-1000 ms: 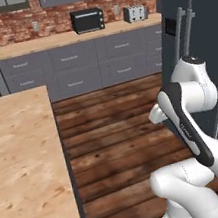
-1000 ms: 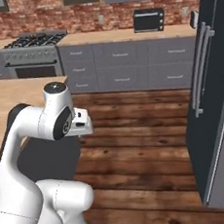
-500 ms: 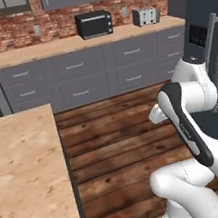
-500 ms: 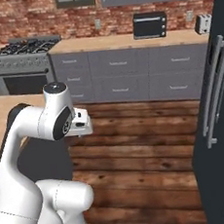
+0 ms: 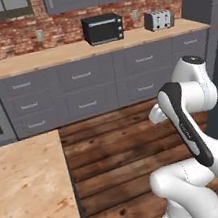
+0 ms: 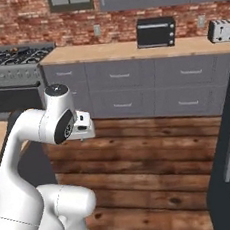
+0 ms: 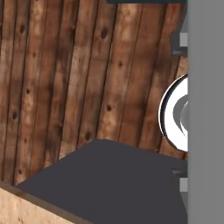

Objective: Take the chicken drumsticks from the pan and place one on each plate on the dining counter.

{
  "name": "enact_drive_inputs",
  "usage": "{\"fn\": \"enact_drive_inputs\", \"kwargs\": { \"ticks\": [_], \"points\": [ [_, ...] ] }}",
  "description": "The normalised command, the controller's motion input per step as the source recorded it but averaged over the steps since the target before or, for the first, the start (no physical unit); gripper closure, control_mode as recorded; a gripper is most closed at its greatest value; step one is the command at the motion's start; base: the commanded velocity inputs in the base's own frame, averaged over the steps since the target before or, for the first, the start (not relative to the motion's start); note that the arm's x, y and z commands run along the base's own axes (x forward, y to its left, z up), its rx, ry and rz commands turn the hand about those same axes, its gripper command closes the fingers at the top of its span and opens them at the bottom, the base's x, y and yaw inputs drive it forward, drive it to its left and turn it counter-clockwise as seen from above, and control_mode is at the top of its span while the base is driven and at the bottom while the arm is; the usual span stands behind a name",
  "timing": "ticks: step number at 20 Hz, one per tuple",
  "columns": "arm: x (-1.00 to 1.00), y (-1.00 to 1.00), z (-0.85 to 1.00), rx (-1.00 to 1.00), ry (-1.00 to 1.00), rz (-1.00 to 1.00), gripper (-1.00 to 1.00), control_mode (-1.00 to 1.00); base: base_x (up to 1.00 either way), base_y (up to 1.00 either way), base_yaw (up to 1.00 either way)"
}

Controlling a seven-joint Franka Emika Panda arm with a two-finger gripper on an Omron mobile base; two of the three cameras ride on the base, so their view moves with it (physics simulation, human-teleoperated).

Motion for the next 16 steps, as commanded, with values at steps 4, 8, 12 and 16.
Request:
{"fn": "enact_drive_inputs", "kwargs": {
  "ticks": [4, 8, 12, 16],
  "points": [
    [0.0, 0.0, 0.0, 0.0, 0.0, 0.0, -1.0, 1.0, 1.0, 0.05, 0.11],
    [0.0, 0.0, 0.0, 0.0, 0.0, 0.0, -1.0, 1.0, 1.0, 0.06, 0.18],
    [0.0, 0.0, 0.0, 0.0, 0.0, 0.0, -1.0, 1.0, 1.0, 0.07, 0.21],
    [0.0, 0.0, 0.0, 0.0, 0.0, 0.0, -1.0, 1.0, 1.0, 0.06, 0.23]
  ]
}}
